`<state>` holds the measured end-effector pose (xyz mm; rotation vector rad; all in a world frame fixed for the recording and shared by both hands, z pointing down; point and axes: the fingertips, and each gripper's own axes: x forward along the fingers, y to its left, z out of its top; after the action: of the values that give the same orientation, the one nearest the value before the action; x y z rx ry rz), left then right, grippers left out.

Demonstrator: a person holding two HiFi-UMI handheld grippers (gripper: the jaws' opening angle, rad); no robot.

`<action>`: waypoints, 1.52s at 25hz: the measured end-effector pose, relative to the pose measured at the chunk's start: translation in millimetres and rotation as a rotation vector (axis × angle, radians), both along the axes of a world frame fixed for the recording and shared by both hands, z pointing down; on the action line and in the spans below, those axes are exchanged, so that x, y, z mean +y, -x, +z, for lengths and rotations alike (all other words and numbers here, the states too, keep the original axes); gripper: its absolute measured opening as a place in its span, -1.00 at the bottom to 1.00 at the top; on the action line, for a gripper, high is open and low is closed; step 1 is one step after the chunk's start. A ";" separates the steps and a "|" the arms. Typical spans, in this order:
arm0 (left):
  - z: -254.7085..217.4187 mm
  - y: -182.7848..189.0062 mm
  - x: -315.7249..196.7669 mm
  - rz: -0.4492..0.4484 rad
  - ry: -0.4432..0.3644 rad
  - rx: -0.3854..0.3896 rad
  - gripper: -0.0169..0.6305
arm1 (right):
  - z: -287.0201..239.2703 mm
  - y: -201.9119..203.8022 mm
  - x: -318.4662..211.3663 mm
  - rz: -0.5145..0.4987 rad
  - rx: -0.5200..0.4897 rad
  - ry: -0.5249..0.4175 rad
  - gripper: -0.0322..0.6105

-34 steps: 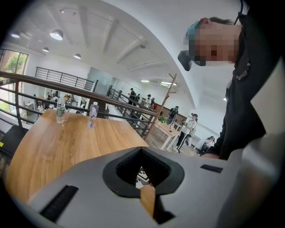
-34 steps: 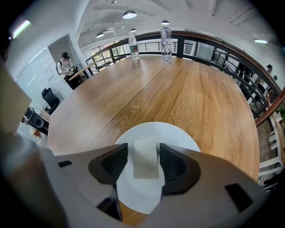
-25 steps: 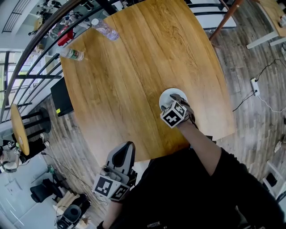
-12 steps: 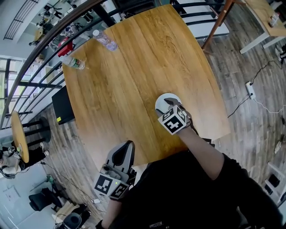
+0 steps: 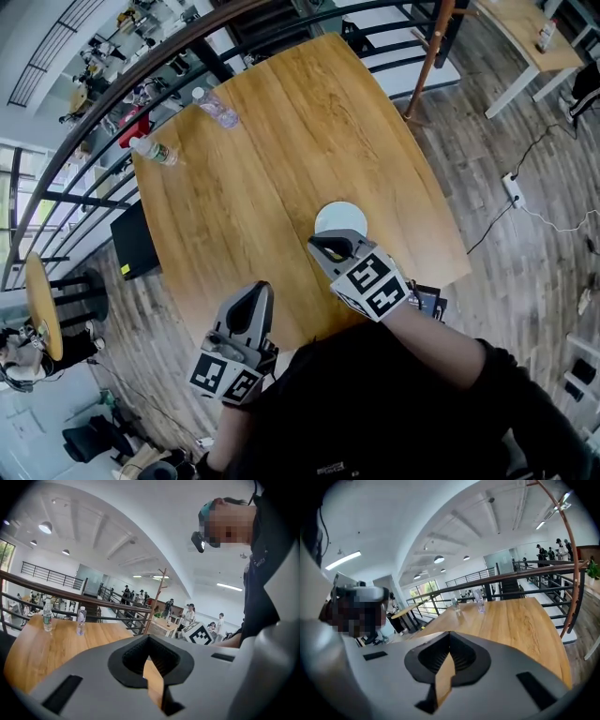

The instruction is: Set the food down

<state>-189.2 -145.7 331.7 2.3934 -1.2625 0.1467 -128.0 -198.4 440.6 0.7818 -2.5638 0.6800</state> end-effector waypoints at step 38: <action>-42.1 -30.7 -17.5 0.099 -0.142 0.036 -0.93 | -151.6 -1.5 44.2 0.007 -0.235 -0.192 -0.85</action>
<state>-158.4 -163.2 289.6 2.5687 -1.1742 0.0441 -126.5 -154.2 289.0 0.8133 -2.8743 0.5620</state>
